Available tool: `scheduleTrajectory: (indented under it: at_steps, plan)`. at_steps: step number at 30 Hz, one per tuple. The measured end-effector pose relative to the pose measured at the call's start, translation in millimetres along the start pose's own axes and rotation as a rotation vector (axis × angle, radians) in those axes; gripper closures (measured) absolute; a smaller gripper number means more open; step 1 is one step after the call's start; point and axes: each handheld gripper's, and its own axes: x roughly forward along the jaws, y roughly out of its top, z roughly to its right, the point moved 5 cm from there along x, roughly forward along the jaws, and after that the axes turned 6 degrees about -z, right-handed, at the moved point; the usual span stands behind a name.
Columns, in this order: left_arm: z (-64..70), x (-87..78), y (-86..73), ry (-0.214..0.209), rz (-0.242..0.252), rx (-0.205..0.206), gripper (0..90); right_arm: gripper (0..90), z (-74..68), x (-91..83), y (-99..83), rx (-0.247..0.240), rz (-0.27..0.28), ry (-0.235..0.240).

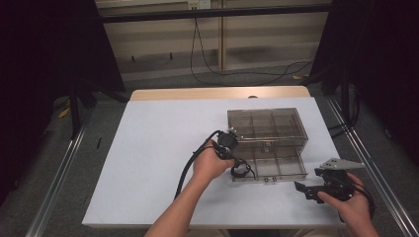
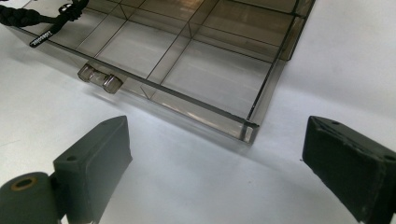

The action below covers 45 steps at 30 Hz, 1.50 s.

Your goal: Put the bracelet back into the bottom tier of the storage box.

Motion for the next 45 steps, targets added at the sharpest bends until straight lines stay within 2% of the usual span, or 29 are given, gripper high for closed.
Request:
scheduleTrajectory:
  at_steps: [7,25,36,45]
  plan:
    - [-0.8,2.7,3.2,0.009,0.017,-0.004,84.5,7.4,0.0,0.0,0.0,0.001,0.001,0.001]
    - [-0.2,9.8,5.9,0.028,0.017,-0.01,84.7,7.3,-0.1,-0.1,0.1,0.0,0.0,0.001]
    - [3.2,3.2,2.5,0.019,0.03,0.01,76.3,7.4,0.6,-0.5,0.0,-0.001,0.003,-0.001]
    - [5.0,-7.4,-2.4,0.012,0.027,0.01,74.2,7.3,-0.7,-0.2,0.2,0.0,0.0,-0.001]
